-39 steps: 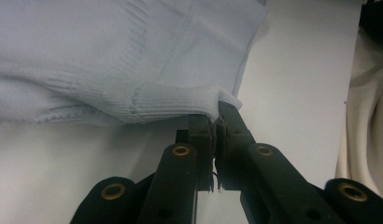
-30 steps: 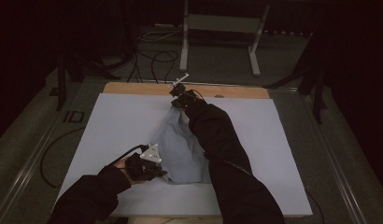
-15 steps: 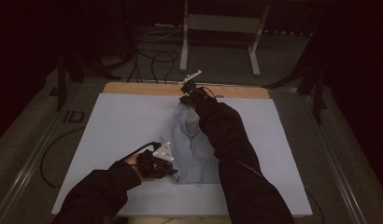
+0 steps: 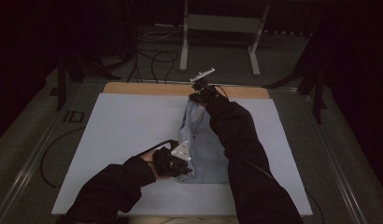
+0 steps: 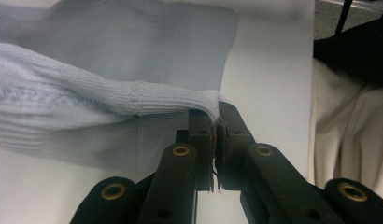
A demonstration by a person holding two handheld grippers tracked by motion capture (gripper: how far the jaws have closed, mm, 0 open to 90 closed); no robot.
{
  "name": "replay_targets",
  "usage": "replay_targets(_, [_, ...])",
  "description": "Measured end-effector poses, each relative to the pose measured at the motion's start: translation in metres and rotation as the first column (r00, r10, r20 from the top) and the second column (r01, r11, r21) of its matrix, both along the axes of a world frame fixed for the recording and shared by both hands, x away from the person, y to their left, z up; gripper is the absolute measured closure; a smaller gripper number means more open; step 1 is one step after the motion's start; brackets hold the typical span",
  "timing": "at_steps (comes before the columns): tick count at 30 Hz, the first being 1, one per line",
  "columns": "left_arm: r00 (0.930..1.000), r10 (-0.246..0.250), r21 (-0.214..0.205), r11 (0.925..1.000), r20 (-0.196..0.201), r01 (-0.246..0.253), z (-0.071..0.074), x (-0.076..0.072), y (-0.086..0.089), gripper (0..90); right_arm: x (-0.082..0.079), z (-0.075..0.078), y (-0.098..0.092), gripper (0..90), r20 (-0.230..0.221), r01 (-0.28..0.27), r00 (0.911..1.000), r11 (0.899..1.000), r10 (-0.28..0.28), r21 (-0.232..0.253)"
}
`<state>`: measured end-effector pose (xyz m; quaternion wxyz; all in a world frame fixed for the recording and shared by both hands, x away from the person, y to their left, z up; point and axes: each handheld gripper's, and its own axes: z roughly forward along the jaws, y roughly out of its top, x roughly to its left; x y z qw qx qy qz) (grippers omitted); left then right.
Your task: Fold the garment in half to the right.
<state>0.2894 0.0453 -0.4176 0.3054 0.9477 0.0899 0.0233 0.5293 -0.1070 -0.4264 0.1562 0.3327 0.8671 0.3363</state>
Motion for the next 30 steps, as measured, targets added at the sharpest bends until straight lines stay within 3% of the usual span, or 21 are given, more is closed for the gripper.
replay_targets(15, [0.9978,-0.063,0.033,0.9974,-0.020,0.063,-0.011,0.004,-0.057,87.2,0.001,-0.010,-0.043,86.9,-0.010,0.013,0.9999,0.999,-0.012,0.047])
replay_targets(24, [0.9963,-0.082,0.072,0.9939,-0.024,0.084,-0.022,0.008,-0.091,87.2,0.004,-0.029,-0.056,86.8,-0.032,0.012,0.9994,0.999,-0.011,0.049])
replay_targets(30, [0.9959,-0.081,0.101,0.9913,-0.038,0.085,-0.035,0.011,-0.102,87.2,0.007,-0.039,-0.068,86.7,-0.046,0.020,0.9988,0.998,-0.018,0.054])
